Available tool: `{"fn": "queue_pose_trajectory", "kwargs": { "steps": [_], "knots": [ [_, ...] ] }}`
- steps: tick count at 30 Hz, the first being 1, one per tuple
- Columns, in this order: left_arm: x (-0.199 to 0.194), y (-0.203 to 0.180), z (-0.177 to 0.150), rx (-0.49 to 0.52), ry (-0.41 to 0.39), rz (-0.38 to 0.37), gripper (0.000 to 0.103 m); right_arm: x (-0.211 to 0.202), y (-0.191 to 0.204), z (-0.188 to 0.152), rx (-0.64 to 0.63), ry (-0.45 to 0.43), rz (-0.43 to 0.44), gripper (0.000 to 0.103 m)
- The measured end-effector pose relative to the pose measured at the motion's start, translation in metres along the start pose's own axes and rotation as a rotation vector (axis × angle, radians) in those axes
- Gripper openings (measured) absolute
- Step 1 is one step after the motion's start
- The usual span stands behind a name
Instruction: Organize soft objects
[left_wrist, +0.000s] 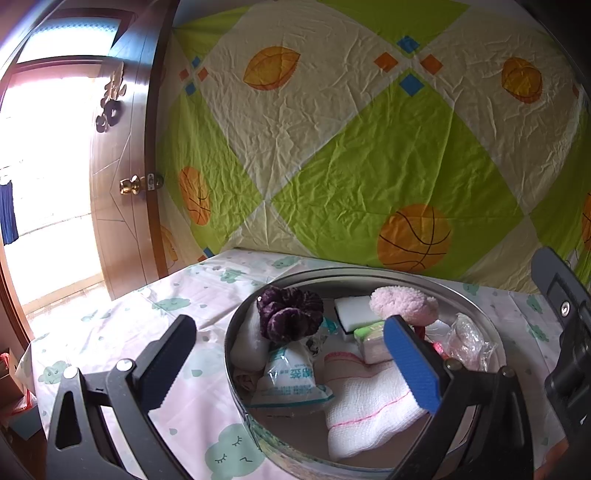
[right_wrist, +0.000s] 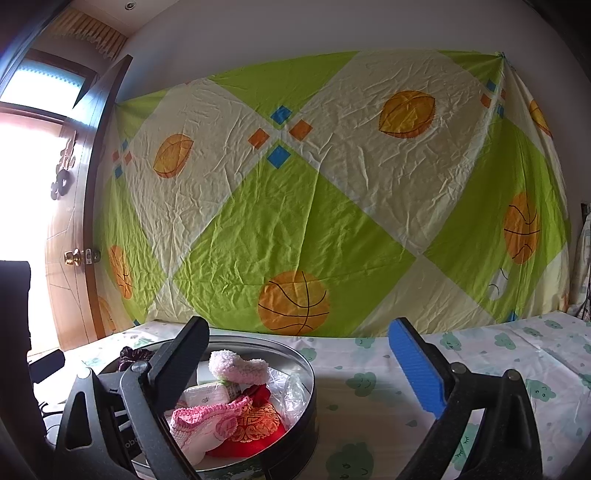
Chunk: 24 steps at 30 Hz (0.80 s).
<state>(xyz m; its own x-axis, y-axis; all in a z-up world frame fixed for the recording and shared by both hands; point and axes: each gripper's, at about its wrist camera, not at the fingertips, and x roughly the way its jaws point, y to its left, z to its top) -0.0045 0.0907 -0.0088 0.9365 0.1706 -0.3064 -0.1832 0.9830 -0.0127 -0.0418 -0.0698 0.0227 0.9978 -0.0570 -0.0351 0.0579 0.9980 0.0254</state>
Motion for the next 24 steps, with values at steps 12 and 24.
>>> {"fn": "queue_pose_trajectory", "kwargs": {
  "steps": [12,24],
  "knots": [
    [-0.0029,0.0017,-0.0022,-0.004,-0.004,0.01,0.103,-0.0022,-0.002,0.0012,0.005,-0.007,-0.01,0.101],
    [-0.0028,0.0006,-0.0023,-0.005,-0.005,0.014,0.103,-0.0034,-0.0026,0.0015,0.011,-0.013,-0.016,0.101]
  ]
}}
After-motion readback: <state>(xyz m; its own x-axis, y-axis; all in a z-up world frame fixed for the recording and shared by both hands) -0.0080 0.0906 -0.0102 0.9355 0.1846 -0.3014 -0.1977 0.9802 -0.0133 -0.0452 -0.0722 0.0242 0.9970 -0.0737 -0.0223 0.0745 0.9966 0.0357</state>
